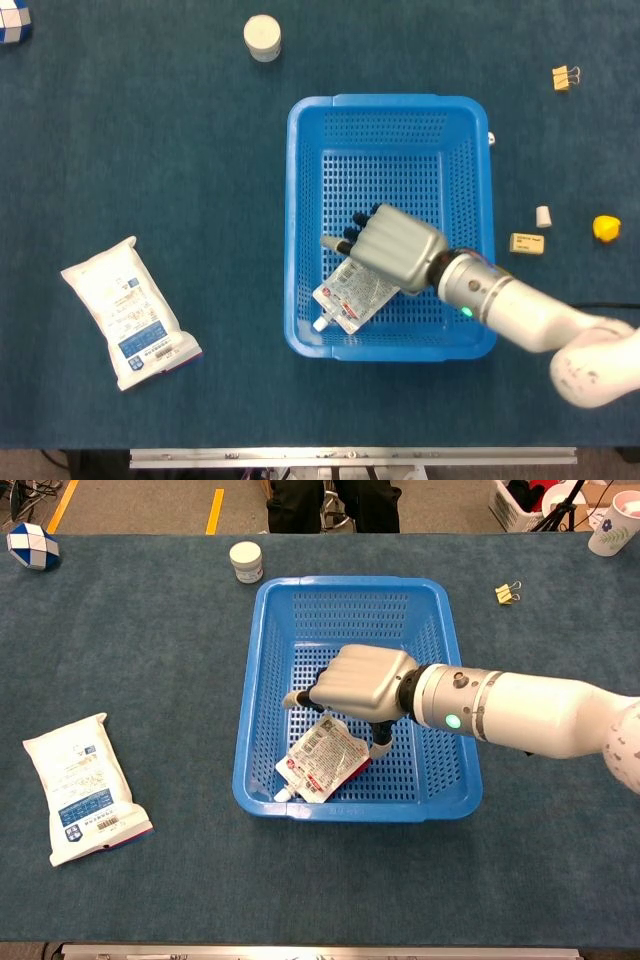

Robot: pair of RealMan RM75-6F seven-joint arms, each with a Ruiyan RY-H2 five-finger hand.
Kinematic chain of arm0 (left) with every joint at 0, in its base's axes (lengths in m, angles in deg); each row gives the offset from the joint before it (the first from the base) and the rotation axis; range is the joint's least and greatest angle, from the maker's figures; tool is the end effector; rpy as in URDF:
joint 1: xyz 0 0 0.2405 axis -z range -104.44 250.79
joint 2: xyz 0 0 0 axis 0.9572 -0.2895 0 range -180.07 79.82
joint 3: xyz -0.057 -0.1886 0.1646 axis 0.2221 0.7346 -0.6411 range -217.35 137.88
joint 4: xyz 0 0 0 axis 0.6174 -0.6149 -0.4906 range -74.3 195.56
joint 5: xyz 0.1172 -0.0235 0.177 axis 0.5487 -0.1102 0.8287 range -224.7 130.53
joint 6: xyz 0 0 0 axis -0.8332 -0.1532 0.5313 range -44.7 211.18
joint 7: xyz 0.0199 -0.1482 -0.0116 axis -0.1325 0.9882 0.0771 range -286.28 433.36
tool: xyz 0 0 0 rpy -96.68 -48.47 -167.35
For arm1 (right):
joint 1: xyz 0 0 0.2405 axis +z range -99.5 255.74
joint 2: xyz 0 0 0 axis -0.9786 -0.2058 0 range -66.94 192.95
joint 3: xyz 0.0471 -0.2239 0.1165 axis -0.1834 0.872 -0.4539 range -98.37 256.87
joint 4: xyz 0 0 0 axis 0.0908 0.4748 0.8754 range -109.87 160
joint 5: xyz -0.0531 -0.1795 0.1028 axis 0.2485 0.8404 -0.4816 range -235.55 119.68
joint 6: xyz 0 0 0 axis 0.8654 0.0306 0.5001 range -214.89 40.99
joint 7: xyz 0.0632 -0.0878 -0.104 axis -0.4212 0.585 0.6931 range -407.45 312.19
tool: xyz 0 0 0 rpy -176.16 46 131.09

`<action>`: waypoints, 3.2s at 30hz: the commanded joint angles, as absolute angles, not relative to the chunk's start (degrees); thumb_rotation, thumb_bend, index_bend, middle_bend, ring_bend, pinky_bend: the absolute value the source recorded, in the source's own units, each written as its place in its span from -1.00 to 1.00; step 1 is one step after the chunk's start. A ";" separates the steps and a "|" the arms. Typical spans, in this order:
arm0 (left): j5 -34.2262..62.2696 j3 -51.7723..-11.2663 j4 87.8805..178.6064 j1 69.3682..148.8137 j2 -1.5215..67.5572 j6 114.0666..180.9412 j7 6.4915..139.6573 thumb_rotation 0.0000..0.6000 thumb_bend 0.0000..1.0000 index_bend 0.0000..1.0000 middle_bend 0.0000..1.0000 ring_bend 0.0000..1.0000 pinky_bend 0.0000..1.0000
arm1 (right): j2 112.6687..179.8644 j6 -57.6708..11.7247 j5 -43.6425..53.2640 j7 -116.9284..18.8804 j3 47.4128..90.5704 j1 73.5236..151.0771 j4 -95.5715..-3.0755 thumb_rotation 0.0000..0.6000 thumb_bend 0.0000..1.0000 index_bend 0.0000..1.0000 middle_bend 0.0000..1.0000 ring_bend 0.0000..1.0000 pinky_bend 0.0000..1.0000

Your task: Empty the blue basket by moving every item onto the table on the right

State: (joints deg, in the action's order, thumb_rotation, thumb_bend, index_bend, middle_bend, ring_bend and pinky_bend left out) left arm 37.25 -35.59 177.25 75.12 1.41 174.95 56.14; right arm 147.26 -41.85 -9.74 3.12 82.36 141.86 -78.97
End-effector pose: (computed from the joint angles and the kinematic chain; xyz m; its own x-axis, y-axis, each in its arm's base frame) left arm -0.2458 0.1712 0.2074 0.4856 -0.0868 0.8699 0.8741 0.0617 -0.4818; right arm -0.0688 -0.2782 -0.0639 0.8765 -0.2013 0.4372 -0.3979 -0.8143 0.4227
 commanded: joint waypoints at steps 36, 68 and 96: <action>35.85 -34.83 173.25 76.37 1.03 172.45 61.36 1.00 -0.40 -0.22 -0.46 -0.50 -0.78 | 157.37 -28.12 -14.92 17.19 88.10 143.91 -78.24 1.00 -0.85 -0.83 -0.36 -0.55 -0.23; 35.71 -34.56 173.33 77.43 1.12 171.26 61.43 1.00 -0.40 -0.22 -0.46 -0.50 -0.78 | 137.59 -26.25 0.52 2.29 83.71 138.43 -88.27 1.00 -0.15 -0.18 0.18 -0.02 0.03; 36.02 -34.90 174.11 80.44 1.84 166.95 59.97 1.00 -0.40 -0.22 -0.46 -0.50 -0.78 | 120.60 -27.02 7.07 -22.22 85.77 118.05 -69.47 1.00 -0.16 -0.18 0.10 -0.08 0.03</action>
